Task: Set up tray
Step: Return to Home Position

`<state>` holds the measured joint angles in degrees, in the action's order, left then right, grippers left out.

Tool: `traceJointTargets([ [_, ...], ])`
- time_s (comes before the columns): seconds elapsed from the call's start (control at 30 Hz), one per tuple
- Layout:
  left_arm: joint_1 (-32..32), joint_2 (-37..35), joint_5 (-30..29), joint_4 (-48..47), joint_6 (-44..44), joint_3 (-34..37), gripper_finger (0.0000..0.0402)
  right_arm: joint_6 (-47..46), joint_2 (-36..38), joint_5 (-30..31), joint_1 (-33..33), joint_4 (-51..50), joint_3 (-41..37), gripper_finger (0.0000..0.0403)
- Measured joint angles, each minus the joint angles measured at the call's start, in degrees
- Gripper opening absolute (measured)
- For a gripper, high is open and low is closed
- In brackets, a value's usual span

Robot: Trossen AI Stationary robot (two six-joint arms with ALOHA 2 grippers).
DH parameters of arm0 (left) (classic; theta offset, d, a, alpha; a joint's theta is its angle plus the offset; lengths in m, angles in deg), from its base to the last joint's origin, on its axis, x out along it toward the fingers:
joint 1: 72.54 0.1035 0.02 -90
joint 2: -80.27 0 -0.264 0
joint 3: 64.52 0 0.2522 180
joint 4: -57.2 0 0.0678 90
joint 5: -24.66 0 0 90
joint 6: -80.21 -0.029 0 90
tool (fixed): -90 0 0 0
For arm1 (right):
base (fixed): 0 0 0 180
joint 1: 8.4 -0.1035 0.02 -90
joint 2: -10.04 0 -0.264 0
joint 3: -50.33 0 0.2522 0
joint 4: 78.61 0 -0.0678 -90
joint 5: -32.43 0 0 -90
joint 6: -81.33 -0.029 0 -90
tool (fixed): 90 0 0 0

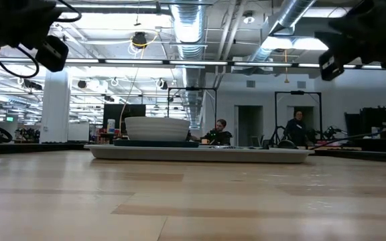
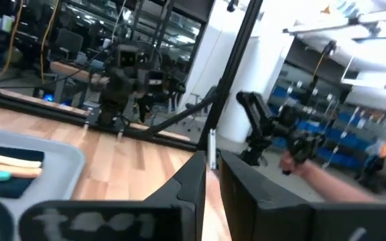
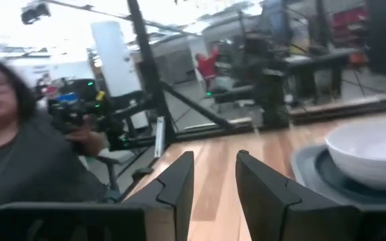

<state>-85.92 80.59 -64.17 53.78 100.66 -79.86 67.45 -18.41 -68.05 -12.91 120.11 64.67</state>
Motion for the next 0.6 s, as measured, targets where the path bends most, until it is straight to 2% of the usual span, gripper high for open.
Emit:
traceJointTargets([
  [0.23,0.0,0.0,-1.6,-11.4,-9.2,-0.1,0.0029,3.4,0.0,-3.2,-3.4,0.2,0.1,0.0102],
  [0.3,0.0,1.2,-1.4,-11.5,-10.2,-0.2,0.0029,3.4,0.0,-3.5,-4.4,-0.4,0.1,0.0102],
  [0.5,-0.1,3.1,-1.7,-11.6,-10.2,-0.2,0.0029,6.9,0.0,-3.1,-7.0,-1.3,0.1,0.0102],
  [0.6,-0.1,3.0,-1.9,-11.7,-7.0,-0.2,0.0029,9.3,0.0,-3.1,-7.9,-2.3,0.1,0.0102],
])
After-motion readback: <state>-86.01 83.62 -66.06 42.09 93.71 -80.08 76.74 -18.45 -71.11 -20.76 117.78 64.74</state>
